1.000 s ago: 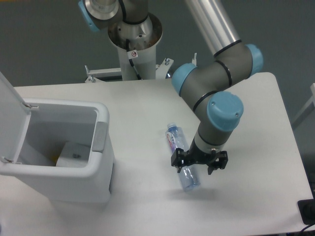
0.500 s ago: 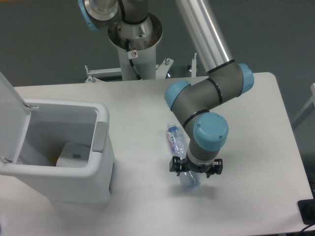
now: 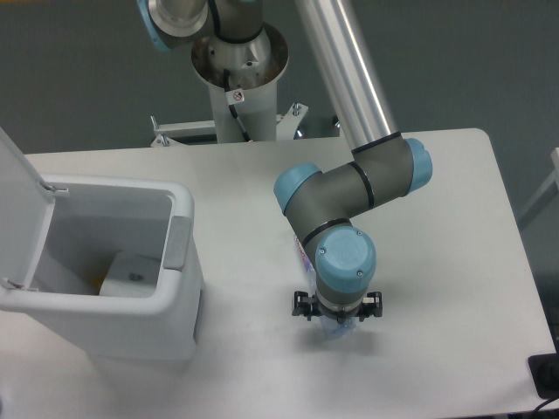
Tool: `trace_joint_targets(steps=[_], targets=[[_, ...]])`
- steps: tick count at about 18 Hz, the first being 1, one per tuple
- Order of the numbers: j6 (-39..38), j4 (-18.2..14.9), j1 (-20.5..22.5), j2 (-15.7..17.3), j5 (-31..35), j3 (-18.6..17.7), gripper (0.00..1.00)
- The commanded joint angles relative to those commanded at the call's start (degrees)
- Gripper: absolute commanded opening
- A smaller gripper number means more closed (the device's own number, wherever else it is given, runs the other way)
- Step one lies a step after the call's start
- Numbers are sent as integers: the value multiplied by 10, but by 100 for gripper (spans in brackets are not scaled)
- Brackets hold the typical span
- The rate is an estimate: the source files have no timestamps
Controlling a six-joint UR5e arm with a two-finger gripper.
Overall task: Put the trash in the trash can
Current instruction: 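Lower the gripper over the clear water bottle and align with it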
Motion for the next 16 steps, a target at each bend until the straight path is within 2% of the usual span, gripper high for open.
trace_joint_targets(steps=[9,10,11,13,15,16], targets=[[0,0,0,0,9,-5,99],[0,0,-8,-3,24,-7,95],[0,0,-18,-10,52,-6,83],[-1,0,-21,-14,67,-4,77],[-1,0,-21,-13,64,-2,62],[-1,-2,-21,-12,62,-2,50]])
